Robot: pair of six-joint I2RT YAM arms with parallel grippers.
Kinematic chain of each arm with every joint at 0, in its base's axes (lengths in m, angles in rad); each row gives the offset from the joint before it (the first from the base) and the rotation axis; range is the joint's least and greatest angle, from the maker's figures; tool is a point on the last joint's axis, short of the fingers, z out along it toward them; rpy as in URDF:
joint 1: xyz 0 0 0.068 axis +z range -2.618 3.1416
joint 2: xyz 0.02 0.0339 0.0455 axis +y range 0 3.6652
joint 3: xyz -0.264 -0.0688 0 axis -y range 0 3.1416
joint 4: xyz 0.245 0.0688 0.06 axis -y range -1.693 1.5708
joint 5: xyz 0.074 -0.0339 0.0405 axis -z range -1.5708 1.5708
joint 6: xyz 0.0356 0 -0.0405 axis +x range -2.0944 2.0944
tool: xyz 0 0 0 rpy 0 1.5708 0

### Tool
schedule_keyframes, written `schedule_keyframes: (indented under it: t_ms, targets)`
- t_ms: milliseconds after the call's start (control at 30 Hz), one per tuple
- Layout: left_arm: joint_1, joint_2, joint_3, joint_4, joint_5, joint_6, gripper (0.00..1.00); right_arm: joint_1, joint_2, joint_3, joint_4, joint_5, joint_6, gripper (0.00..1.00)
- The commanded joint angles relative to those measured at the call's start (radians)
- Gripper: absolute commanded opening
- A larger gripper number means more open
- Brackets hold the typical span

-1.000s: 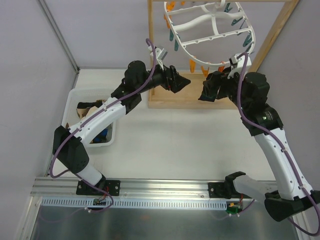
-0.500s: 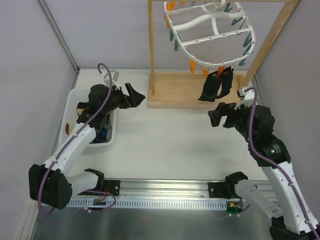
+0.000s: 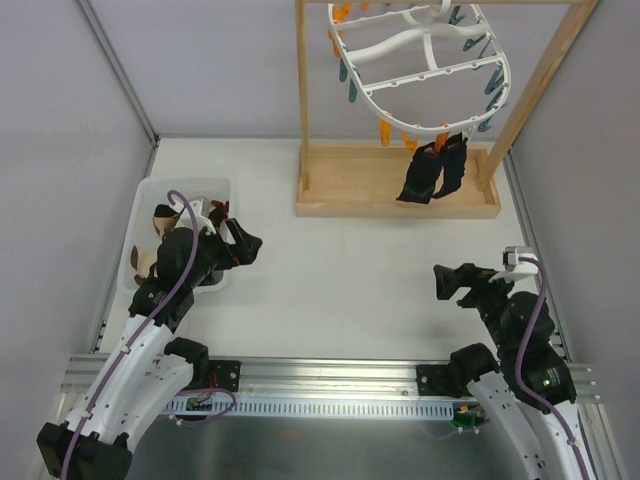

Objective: Clip the socks to the hanger
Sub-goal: Reset both arms

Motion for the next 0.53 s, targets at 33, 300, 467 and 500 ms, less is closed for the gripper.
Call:
schedule_keyframes:
  t_ms: [33,300,467,500]
  targets:
    - [0.009,-0.039,0.008,-0.012,-0.066,-0.018,0.99,-0.002,-0.063,-0.016,-0.013,0.079,0.04,0.97]
    - [0.009,-0.039,0.004,-0.013,-0.066,-0.03,0.99,-0.004,0.001,0.015,-0.014,0.079,0.074,0.97]
    - [0.009,-0.032,0.007,-0.015,-0.063,-0.033,0.99,-0.004,-0.005,0.02,-0.002,0.059,0.054,0.97]
    - [0.009,-0.03,0.008,-0.015,-0.063,-0.036,0.99,-0.004,-0.005,0.018,-0.002,0.064,0.047,0.97]
